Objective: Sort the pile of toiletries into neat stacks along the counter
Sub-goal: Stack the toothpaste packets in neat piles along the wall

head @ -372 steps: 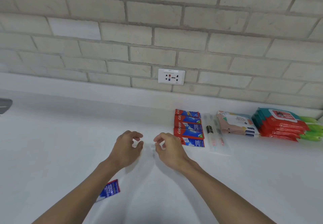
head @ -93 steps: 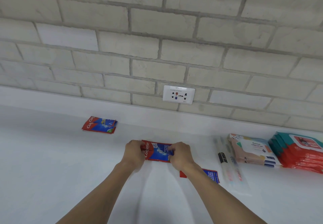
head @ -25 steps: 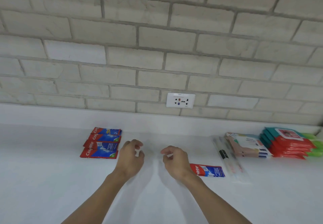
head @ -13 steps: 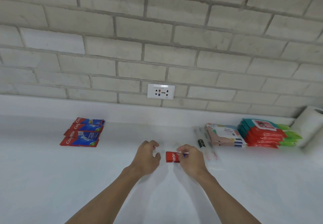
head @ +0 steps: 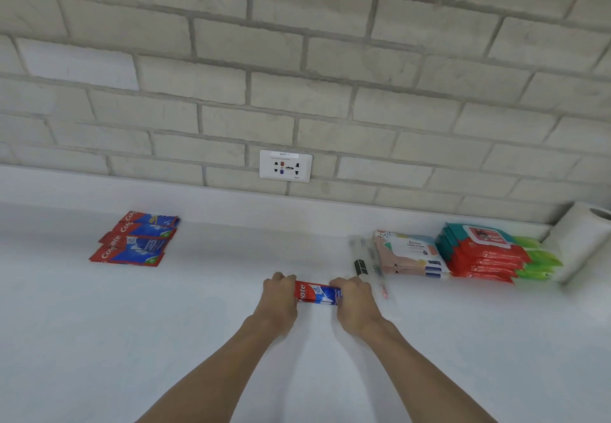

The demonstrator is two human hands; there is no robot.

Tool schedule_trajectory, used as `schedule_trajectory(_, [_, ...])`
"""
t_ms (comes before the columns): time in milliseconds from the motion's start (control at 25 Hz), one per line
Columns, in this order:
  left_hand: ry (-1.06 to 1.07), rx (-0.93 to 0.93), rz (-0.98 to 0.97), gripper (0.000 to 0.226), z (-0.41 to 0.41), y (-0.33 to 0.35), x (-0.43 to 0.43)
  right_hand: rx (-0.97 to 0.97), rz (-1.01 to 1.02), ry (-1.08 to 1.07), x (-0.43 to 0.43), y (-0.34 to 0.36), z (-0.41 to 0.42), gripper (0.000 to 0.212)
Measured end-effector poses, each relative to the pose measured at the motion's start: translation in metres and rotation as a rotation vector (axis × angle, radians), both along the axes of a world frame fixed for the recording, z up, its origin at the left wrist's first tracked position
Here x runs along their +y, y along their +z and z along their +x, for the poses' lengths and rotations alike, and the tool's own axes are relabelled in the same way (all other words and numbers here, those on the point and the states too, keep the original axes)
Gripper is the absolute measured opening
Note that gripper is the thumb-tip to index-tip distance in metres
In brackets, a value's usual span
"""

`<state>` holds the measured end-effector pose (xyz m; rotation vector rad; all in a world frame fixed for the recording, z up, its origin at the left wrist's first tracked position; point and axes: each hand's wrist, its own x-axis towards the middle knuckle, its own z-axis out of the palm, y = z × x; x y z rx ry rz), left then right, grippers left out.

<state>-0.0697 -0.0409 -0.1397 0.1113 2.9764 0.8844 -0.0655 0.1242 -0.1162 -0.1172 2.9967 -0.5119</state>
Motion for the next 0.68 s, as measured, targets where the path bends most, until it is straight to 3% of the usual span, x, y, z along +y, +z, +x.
schedule_trajectory(120, [0.031, 0.036, 0.015, 0.025, -0.001, -0.003, 0.004, 0.027, -0.011, 0.016, 0.004, -0.006, -0.003, 0.037])
schedule_trajectory(680, [0.1, 0.056, 0.077, 0.025, 0.002, -0.01, -0.031, 0.051, -0.125, 0.053, -0.021, -0.007, -0.003, 0.037])
